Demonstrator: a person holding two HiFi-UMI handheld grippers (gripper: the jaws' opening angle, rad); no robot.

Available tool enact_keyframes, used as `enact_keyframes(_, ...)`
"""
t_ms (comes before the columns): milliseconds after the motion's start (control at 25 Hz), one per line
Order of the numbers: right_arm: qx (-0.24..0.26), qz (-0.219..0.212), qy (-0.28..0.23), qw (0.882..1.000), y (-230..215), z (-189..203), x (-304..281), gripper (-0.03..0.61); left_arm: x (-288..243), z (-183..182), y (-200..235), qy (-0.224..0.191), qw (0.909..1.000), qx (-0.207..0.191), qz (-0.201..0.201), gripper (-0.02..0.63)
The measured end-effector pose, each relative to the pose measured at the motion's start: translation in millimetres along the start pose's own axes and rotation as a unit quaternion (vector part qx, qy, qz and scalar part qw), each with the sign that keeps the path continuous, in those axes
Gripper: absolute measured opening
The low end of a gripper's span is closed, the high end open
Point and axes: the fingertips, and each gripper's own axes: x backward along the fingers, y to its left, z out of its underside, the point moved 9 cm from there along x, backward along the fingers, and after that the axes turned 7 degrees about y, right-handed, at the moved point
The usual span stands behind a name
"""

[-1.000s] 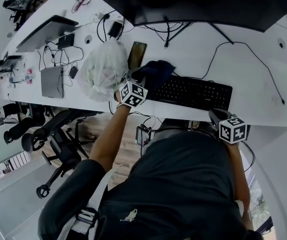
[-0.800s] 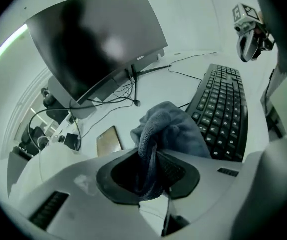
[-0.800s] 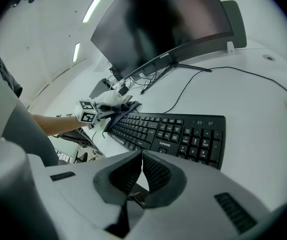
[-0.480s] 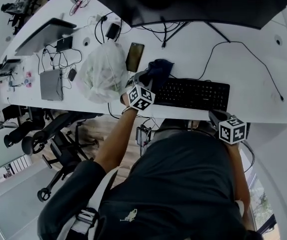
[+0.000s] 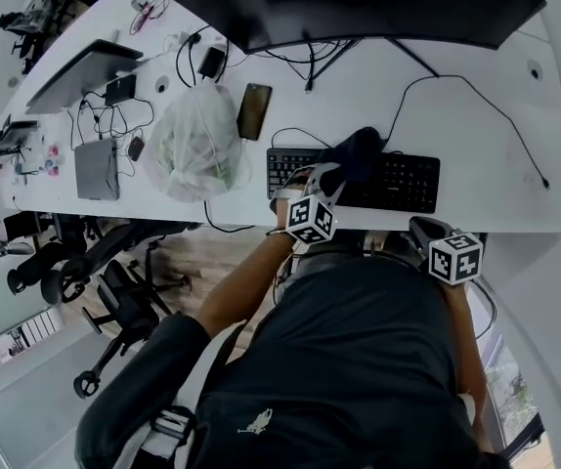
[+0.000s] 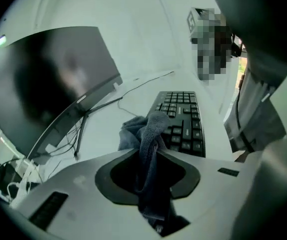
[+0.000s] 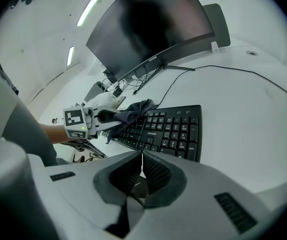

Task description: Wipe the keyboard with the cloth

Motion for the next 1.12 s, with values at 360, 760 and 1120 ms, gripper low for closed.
enact_keyframes(360, 0.014, -0.010, 0.001, 1.000, -0.5, 2.2, 0.9, 0.009, 67.1, 131.6, 24.6, 0.125, 0.9865, 0.090, -0.055, 0.080)
enact_keyframes(760, 0.026, -0.013, 0.016, 0.999, 5.3, 9.9, -0.2, 0.009, 20.6, 33.7, -35.1, 0.080, 0.9962, -0.034, -0.005, 0.078)
enact_keyframes(1120, 0.036, -0.019, 0.022, 0.999, 3.8, 5.6, 3.2, 0.009, 18.1, -20.4, -60.6, 0.021, 0.9957, -0.047, 0.077, 0.075)
